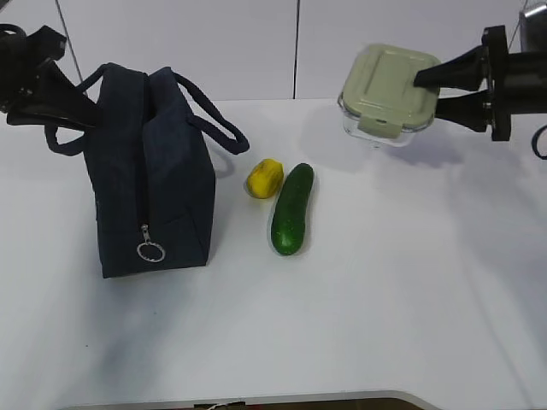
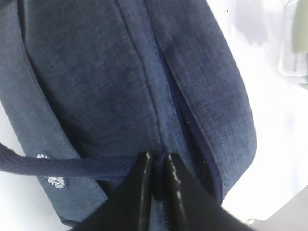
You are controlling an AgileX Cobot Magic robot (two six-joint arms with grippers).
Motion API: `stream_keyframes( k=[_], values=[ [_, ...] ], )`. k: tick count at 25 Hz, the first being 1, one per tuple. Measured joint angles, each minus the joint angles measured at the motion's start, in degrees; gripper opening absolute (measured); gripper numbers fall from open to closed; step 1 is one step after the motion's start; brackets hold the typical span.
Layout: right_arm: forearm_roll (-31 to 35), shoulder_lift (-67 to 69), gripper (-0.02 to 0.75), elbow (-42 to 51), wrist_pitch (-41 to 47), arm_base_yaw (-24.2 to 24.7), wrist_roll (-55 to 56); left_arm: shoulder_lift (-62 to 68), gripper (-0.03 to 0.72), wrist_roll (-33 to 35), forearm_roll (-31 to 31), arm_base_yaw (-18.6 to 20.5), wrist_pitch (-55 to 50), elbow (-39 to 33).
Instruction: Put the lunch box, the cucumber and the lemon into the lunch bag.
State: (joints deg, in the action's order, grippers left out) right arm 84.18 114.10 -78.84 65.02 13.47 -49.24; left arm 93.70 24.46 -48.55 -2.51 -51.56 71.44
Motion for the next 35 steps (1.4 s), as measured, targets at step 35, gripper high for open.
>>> stream_keyframes(
  k=[35],
  values=[
    [0.25, 1.7, 0.395, -19.64, 1.09, -24.48, 7.87, 0.0, 0.011, 2.45, -0.32, 0.04, -2.77, 0.0]
  ],
)
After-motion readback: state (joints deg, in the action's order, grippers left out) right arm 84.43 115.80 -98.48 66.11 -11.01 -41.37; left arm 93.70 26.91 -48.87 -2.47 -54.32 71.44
